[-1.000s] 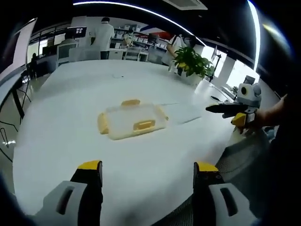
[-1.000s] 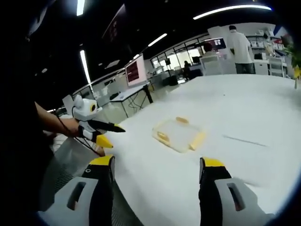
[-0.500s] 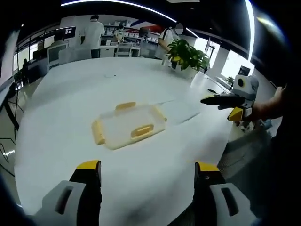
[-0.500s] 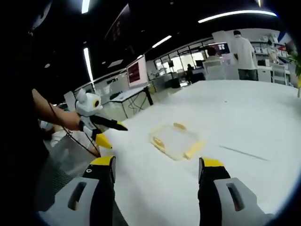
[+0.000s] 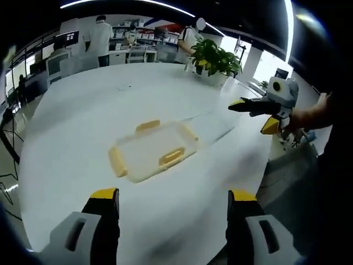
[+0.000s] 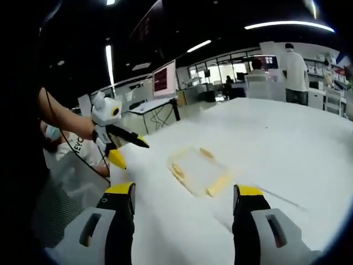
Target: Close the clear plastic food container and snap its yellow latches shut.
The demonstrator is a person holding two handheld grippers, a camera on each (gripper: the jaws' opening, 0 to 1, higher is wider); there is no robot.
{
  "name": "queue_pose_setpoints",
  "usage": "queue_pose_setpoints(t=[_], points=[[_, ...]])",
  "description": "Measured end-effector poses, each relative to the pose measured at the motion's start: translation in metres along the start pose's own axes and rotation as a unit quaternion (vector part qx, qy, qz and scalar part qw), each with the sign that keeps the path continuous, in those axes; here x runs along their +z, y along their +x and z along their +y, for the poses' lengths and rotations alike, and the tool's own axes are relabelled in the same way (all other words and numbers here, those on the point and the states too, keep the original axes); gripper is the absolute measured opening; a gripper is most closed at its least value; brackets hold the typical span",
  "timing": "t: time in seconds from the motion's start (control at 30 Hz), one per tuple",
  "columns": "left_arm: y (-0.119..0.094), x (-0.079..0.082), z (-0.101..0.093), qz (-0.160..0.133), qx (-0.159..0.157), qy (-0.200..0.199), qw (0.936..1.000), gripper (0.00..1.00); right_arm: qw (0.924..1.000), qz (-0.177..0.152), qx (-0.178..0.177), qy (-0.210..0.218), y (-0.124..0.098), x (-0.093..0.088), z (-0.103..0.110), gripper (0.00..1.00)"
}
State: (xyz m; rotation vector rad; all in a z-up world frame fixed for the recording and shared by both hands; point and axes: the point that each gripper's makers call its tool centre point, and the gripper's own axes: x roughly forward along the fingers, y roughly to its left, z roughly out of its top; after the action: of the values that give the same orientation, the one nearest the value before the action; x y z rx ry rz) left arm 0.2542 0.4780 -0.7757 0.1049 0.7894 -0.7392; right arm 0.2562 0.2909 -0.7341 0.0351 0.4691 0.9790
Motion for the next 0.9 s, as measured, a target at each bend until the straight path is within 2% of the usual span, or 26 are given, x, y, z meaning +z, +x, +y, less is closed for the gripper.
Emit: queue_pose_setpoints(t=[0.03, 0.1, 0.17, 0.33, 0.43, 0.7, 0.8, 0.9], points=[[0.0, 0.001, 0.002, -0.002, 0.003, 0.001, 1.0, 0.77, 1.0, 0.001, 0.001, -0.001, 0.001, 0.0, 0.0, 0.72], [0.001, 0.002, 0.004, -0.007, 0.003, 0.002, 1.0, 0.77, 0.9996, 0.023, 0.003, -0.018, 0.005, -0.006, 0.0, 0.71], [0.003, 0.002, 0.009, -0.002, 0.008, 0.019, 0.9998, 0.78, 0.9994, 0.021, 0.014, -0.025, 0.009, -0.005, 0.003, 0.72], [0.007, 0.006, 0.013, 0.0, 0.002, 0.022, 0.9998, 0.79, 0.9989, 0.027, 0.026, -0.029, 0.016, -0.002, 0.005, 0.71], [0.012, 0.004, 0.016, 0.007, -0.002, 0.024, 0.9997, 0.78, 0.9988, 0.029, 0.029, -0.027, 0.02, -0.001, 0.003, 0.74], [0.022, 0.007, 0.023, 0.017, -0.01, 0.045, 0.9988, 0.76, 0.9958, 0.064, 0.04, -0.051, 0.026, -0.003, 0.004, 0.66], [0.023, 0.009, 0.03, 0.021, -0.009, 0.054, 0.9982, 0.76, 0.9955, 0.065, 0.04, -0.056, 0.03, -0.002, -0.001, 0.7], [0.024, 0.01, 0.035, 0.023, -0.009, 0.06, 0.9979, 0.76, 0.9939, 0.076, 0.04, -0.069, 0.033, -0.003, -0.007, 0.68]])
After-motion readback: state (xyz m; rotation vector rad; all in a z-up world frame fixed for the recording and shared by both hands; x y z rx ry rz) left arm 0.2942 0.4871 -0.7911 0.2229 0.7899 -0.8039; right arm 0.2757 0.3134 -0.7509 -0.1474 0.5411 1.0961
